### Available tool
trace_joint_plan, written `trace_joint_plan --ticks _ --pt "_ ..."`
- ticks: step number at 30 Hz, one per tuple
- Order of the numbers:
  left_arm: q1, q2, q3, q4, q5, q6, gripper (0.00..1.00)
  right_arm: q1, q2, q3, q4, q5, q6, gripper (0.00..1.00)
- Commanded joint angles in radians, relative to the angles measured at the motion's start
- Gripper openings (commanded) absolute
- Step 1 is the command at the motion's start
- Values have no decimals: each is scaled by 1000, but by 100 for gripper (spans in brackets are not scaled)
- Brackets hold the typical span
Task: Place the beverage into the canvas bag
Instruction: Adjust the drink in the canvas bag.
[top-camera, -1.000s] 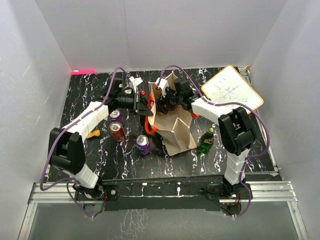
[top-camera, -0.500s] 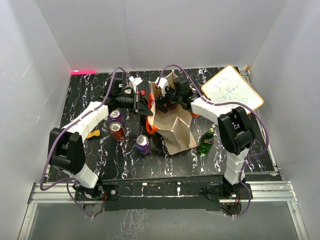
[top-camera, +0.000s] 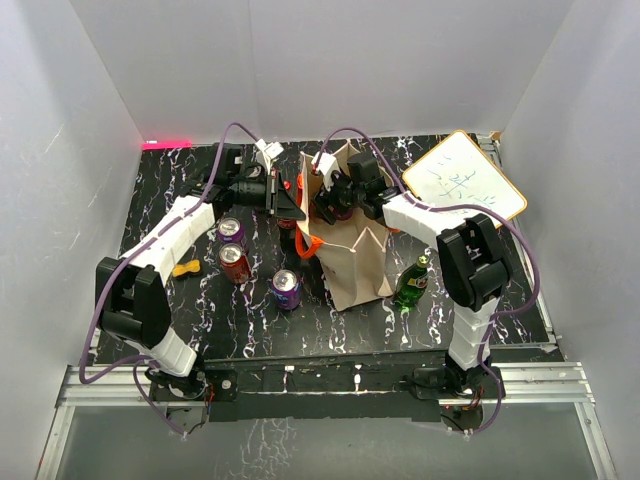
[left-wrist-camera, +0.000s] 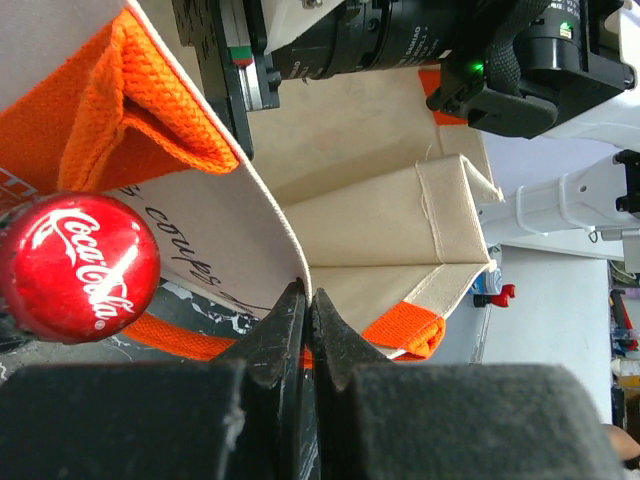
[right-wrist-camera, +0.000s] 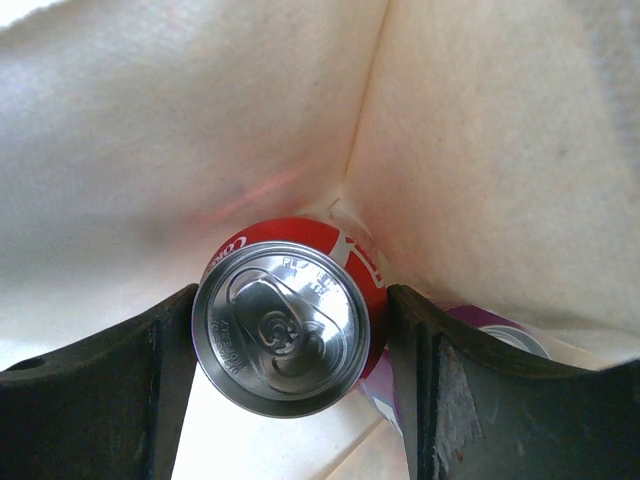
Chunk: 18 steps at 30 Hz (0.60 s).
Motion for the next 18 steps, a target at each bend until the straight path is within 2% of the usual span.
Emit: trace_joint_plan --ticks 1,8,18 --pt "-3 -40 90 -30 149 -13 0 -14 -43 32 18 116 -22 26" --pt "-3 -58 60 8 205 -48 0 -19 -38 32 17 152 -32 25" --pt "0 -88 19 81 303 -104 0 -20 15 57 -34 185 -43 28"
